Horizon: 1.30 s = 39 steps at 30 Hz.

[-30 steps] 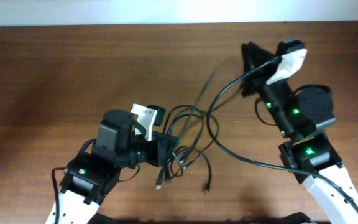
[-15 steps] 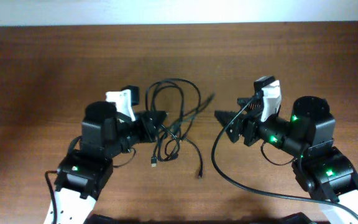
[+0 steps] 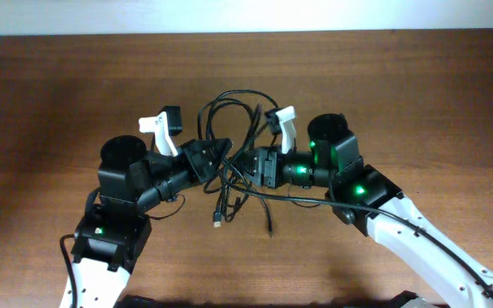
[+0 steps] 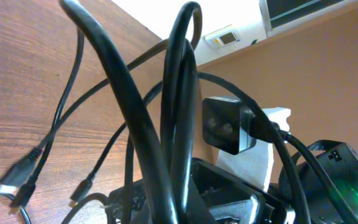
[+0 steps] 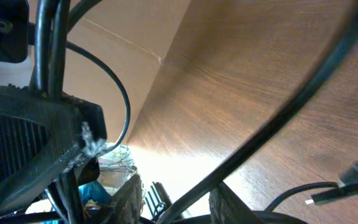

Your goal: Untangle cables

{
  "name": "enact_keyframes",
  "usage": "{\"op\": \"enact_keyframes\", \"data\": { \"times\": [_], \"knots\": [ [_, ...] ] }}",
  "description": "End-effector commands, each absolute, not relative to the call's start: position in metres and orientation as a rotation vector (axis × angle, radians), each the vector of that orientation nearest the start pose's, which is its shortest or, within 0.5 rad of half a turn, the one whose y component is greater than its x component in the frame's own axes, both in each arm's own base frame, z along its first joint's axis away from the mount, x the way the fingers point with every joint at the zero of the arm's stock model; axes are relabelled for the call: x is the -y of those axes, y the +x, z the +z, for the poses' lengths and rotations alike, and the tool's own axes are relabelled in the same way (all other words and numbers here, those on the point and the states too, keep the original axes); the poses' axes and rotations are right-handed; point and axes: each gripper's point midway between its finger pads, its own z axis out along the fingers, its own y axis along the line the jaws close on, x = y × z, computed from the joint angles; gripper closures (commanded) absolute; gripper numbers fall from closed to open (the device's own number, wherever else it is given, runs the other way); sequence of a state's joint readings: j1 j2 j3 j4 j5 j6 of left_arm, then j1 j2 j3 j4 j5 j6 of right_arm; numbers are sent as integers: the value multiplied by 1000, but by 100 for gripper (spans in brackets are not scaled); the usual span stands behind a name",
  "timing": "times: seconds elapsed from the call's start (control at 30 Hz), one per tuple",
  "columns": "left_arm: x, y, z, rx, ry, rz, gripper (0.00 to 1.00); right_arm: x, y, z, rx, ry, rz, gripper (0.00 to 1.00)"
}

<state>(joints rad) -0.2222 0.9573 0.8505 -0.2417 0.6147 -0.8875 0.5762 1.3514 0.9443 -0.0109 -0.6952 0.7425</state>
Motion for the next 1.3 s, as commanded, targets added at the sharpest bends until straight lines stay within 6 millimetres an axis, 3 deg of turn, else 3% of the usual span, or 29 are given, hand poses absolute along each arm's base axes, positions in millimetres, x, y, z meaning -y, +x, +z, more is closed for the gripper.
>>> {"op": "enact_keyframes", "data": {
  "times": [0.0, 0.03, 0.07, 0.1, 0.27, 0.37, 0.43, 0.6, 0.67, 0.77, 0.9, 0.97, 1.03, 1.07, 1.2, 1.27],
  "knots": [
    [170, 287, 305, -2033, -198, -1336, 100, -313, 273, 251, -2191, -340, 1501, 71],
    [170, 287, 305, -2034, -198, -1336, 100, -312, 274, 250, -2190, -334, 1495, 75],
    [170, 287, 305, -2034, -199, -1336, 100, -312, 274, 250, -2192, -335, 1495, 90],
    [170, 287, 305, -2034, -199, -1336, 100, -312, 274, 250, -2195, -333, 1494, 96],
    [170, 287, 305, -2034, -199, -1335, 100, -310, 279, 249, -2191, -312, 1468, 96],
    [170, 287, 304, -2030, -143, -1300, 100, -309, 289, 295, -2004, -306, 1612, 96],
    [170, 287, 303, -2013, -45, -1239, 100, -300, 299, 309, -1972, -222, 1664, 96],
    [167, 283, 285, -2037, 161, -1069, 100, -241, 350, 334, -1855, 49, 1650, 96],
    [166, 280, 278, -2053, 214, -1032, 100, -204, 375, 334, -1815, 175, 1577, 96],
    [165, 275, 268, -2070, 316, -964, 100, -143, 402, 330, -1774, 322, 1468, 96],
    [165, 268, 258, -2118, 321, -972, 100, -105, 412, 311, -1809, 469, 1402, 96],
    [166, 268, 260, -2111, 326, -976, 100, -110, 408, 310, -1830, 392, 1397, 93],
    [164, 274, 266, -2076, 323, -950, 100, -121, 397, 312, -1860, 314, 1467, 64],
    [162, 279, 270, -2050, 319, -929, 100, -127, 390, 312, -1878, 268, 1509, 60],
    [140, 308, 282, -1977, 208, -738, 100, -139, 369, 323, -1880, 91, 1559, 59],
    [139, 315, 299, -1899, 210, -721, 100, -151, 352, 333, -1868, -30, 1587, 59]
  ]
}}
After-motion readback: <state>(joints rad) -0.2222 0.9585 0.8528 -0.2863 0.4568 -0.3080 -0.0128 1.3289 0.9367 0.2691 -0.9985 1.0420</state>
